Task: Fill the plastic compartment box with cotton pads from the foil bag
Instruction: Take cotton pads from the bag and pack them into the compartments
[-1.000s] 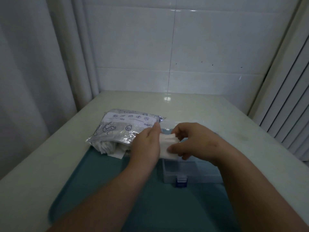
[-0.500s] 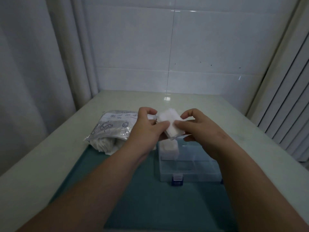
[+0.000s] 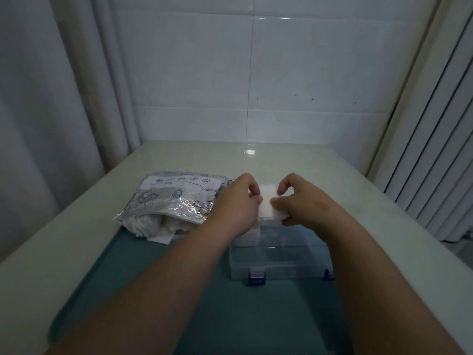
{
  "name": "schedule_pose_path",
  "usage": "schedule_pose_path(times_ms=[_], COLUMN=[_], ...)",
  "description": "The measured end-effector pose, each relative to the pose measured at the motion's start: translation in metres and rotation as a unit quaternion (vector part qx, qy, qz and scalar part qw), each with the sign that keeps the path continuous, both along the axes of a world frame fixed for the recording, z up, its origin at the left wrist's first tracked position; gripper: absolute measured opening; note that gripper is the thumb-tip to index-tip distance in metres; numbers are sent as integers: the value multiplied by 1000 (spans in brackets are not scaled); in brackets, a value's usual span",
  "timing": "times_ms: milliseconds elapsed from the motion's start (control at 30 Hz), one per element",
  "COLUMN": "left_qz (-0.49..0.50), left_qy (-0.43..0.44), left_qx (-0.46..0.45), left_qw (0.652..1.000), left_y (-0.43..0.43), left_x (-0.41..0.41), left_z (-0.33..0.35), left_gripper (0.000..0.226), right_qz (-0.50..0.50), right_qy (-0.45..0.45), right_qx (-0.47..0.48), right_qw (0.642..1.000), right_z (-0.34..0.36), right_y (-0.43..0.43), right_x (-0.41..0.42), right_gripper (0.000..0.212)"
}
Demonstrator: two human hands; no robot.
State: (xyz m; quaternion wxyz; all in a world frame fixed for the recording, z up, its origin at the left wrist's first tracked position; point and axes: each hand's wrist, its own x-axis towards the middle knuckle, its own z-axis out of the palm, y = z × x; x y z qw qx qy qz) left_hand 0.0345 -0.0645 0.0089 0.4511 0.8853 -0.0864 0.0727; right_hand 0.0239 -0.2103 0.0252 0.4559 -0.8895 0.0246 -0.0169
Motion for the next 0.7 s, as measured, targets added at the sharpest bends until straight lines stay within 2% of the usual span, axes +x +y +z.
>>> schedule_pose_path(times_ms=[100,300,467,700], left_qz=[0,3,-4,-7], left_qy=[3,-1,-7,-11], left_qx=[77,171,194,219], left_qw=[997,985,981,976], left_y=[-5,-9,-6,-4], left_x=[1,-1,-4,-9], left_z=[-2,-3,0,2], left_gripper=[8,9,5,19], right_qz=[0,5,11,22], right_qy=[1,49,84,104], right_qx=[-40,-70,-88,-119], right_qw=[999,996,993,987], right_z=[-1,-5,-5,-4], right_y=[-1,1,3,7], right_x=[1,3,3,2], right_gripper=[8,9,8,8])
